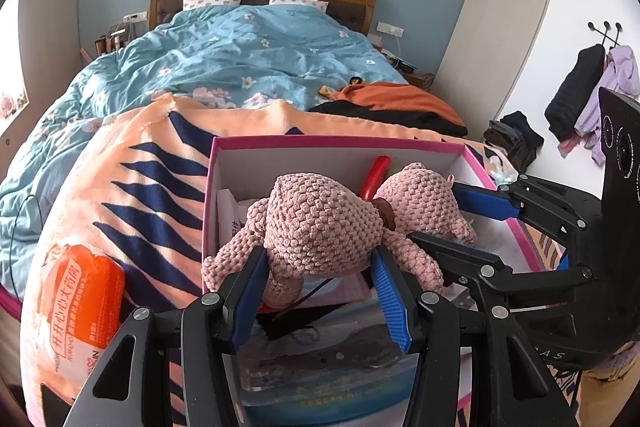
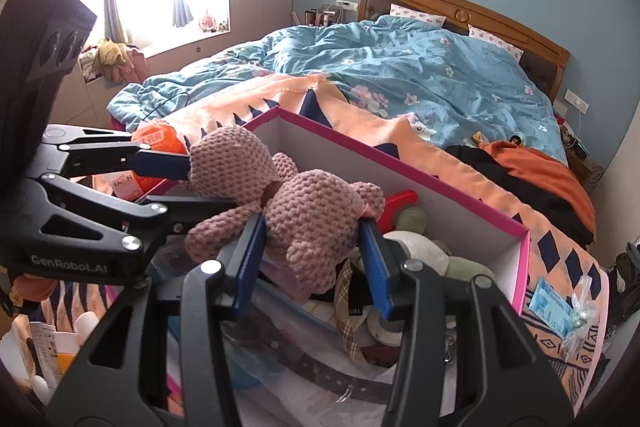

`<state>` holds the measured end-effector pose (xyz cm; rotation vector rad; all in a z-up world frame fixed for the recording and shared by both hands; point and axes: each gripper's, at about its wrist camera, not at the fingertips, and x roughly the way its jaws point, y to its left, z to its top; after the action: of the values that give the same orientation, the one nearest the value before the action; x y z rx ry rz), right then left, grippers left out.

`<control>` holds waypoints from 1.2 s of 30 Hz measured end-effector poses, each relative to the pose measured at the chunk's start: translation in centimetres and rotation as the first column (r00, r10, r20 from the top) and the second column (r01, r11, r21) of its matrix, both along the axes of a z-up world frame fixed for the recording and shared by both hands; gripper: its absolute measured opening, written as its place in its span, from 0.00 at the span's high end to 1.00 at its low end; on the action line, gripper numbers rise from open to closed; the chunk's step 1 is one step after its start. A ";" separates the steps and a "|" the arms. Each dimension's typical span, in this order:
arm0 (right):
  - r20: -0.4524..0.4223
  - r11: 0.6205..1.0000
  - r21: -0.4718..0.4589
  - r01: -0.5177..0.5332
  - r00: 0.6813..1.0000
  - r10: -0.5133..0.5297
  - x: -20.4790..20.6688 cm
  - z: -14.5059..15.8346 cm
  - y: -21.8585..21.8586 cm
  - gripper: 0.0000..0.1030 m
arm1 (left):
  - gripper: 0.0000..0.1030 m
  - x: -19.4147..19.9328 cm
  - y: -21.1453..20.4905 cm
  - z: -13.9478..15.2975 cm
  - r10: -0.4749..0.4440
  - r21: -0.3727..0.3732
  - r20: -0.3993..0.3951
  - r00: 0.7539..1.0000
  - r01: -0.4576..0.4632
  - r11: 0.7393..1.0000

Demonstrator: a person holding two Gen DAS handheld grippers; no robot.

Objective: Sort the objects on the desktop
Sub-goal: 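Push the bunny deeper into the box and open both grippers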

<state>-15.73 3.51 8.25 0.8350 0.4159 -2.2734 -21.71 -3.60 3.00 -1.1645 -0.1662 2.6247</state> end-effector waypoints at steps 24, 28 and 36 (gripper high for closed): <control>0.127 0.998 0.054 -0.014 0.992 0.007 -4.1 -1.7 -2.7 0.52 | 0.54 -3.1 -1.4 -1.3 0.065 -0.039 0.092 0.994 -0.061 0.997; 0.117 0.996 0.087 -0.023 0.993 0.013 -4.7 -1.8 -3.2 0.52 | 0.56 -3.5 -1.4 -1.3 0.077 -0.074 0.091 0.993 -0.070 0.995; 0.077 0.972 0.236 0.022 0.996 -0.041 -6.3 -3.9 -4.5 0.67 | 0.54 -3.8 0.2 -1.5 0.073 -0.173 0.072 0.995 -0.060 0.983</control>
<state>-21.99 -0.98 4.35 1.0554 0.6476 -2.2389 -25.53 -3.37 1.45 -1.3394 0.0054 2.6971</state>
